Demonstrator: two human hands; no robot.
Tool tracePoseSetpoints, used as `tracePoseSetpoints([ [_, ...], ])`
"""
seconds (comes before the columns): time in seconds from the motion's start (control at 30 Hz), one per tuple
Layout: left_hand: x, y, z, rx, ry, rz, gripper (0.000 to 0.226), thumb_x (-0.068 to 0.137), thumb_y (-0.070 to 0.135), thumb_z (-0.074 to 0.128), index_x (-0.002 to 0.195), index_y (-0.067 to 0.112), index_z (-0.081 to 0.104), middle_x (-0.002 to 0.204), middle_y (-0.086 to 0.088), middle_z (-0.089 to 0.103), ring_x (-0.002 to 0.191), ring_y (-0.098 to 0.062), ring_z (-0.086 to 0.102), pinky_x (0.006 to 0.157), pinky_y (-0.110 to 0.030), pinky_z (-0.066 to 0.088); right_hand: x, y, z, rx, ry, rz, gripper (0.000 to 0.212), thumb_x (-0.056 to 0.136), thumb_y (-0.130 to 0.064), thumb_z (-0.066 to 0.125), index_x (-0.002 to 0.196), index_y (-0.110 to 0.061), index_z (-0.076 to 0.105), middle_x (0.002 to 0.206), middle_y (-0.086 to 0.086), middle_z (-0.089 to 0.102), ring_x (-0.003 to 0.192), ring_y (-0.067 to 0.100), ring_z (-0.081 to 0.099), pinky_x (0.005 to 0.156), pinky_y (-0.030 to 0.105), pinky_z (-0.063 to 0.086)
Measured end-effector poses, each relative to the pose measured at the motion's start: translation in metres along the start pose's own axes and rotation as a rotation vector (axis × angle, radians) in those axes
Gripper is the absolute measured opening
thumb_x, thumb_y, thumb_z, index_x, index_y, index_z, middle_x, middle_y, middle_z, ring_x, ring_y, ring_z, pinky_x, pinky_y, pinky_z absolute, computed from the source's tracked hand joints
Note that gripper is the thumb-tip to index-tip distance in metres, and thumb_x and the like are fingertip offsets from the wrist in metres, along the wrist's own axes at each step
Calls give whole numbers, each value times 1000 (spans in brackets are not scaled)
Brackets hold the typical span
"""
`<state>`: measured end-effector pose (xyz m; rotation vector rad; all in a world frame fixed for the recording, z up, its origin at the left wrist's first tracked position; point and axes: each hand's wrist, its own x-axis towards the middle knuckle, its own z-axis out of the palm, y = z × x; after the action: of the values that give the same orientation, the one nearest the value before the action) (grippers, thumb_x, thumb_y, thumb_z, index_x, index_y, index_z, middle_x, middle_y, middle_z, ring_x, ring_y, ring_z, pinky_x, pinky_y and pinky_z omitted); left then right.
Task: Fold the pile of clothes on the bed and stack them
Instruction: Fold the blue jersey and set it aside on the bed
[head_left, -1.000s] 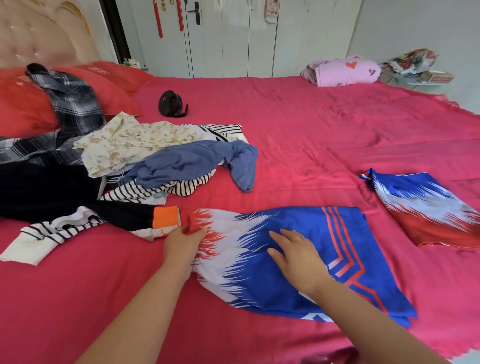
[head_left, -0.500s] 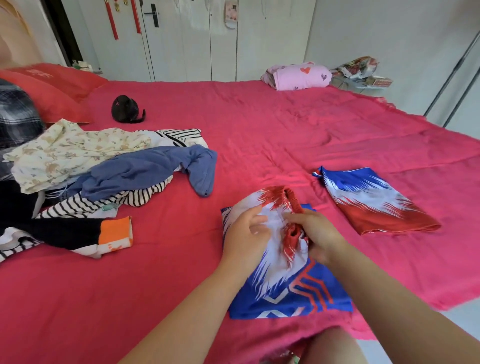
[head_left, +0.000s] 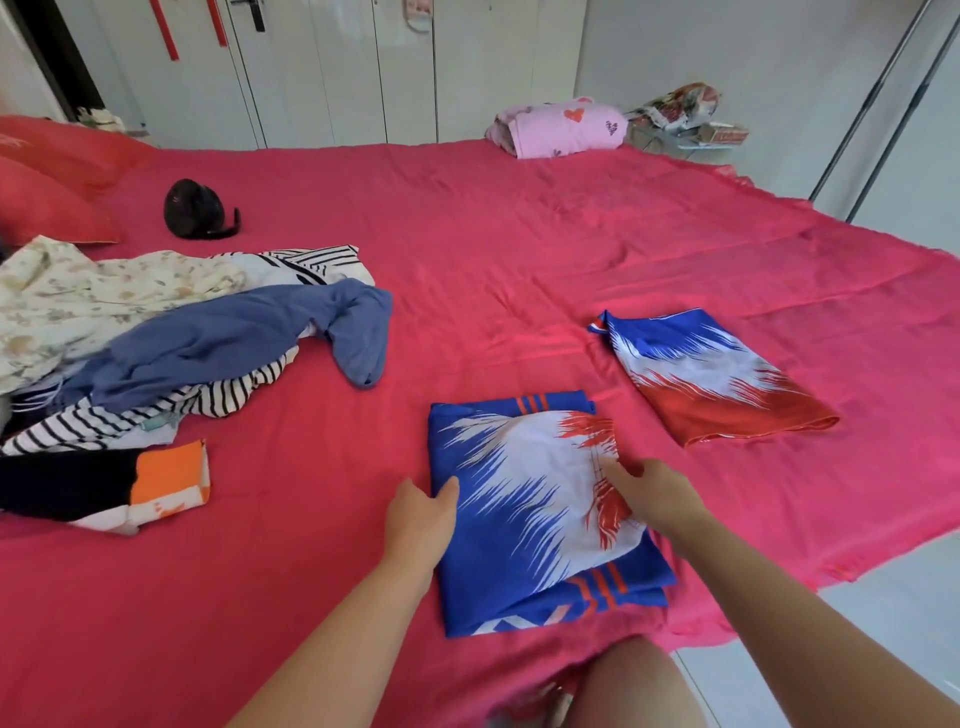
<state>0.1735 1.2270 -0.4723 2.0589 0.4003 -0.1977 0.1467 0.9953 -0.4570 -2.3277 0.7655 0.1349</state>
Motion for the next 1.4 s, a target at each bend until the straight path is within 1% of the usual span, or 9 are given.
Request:
tracePoseSetpoints([
  [0.1, 0, 3, 6, 89, -16, 27, 42, 92, 34, 51, 105, -5, 58, 108, -19, 62, 96, -34, 58, 72, -32, 40, -2, -5, -2, -58, -42, -7, 46, 87, -54, 49, 81, -9, 59, 86, 10, 64, 77, 23, 56, 64, 27, 37],
  [0.17, -3, 5, 9, 105, 9, 88, 35, 93, 31, 50, 105, -1, 57, 107, -16, 63, 96, -33, 58, 74, -33, 43, -4, -8, -2, -75, -41, -19, 38, 86, -49, 54, 76, -12, 57, 91, 11, 67, 74, 22, 56, 63, 27, 37],
  [0.33, -9, 2, 13, 93, 32, 208, 26, 93, 20, 50, 117, 11, 51, 111, -9, 62, 102, -32, 58, 79, -34, 45, -9, -12, 1, -16, -57, 21, 51, 83, -32, 62, 122, -3, 48, 119, 14, 58, 106, 28, 56, 73, 28, 39],
  [0.63, 15, -4, -17, 28, 35, 242, 33, 86, 12, 62, 119, 8, 57, 108, -7, 64, 102, -27, 58, 78, -28, 40, -16, -19, -3, 211, -315, 89, 22, 78, -23, 70, 82, -5, 59, 63, 5, 54, 50, 14, 47, 45, 21, 36],
  [0.8, 13, -16, -31, 168, -14, 119, 75, 84, 38, 65, 142, 3, 32, 135, -16, 49, 125, -29, 45, 99, -33, 35, 5, -25, -9, -152, -59, -187, 81, 74, -46, 71, 135, -5, 36, 129, 13, 50, 117, 29, 50, 94, 34, 41],
  [1.0, -16, -34, -33, 254, 4, 78, 78, 82, 47, 62, 140, 3, 32, 135, -14, 50, 124, -28, 48, 94, -30, 38, 47, -67, -4, -443, -114, -567, 80, 77, -56, 63, 143, -22, 33, 143, 8, 40, 132, 27, 36, 108, 41, 32],
  [1.13, -32, -41, -35, 242, -46, 56, 55, 76, 42, 69, 116, 10, 50, 103, -4, 62, 101, -25, 60, 80, -29, 45, 66, -90, 7, -715, -217, -633, 89, 78, -64, 56, 148, -23, 18, 150, 3, 32, 138, 25, 28, 112, 48, 23],
  [1.23, -35, -41, -38, 174, -39, 49, 34, 73, 31, 75, 94, 16, 53, 86, 1, 60, 90, -24, 62, 74, -30, 47, 73, -100, 17, -732, -324, -562, 87, 76, -57, 64, 142, -12, 29, 142, 8, 43, 127, 27, 43, 104, 38, 35],
  [1.4, -30, -35, -40, -131, -31, -19, 19, 71, 10, 77, 79, 17, 61, 82, -9, 66, 82, -31, 66, 76, -52, 54, 73, -100, 20, -660, -287, -686, 30, 75, -41, 68, 92, -16, 63, 95, 5, 66, 91, 23, 60, 66, 22, 36],
])
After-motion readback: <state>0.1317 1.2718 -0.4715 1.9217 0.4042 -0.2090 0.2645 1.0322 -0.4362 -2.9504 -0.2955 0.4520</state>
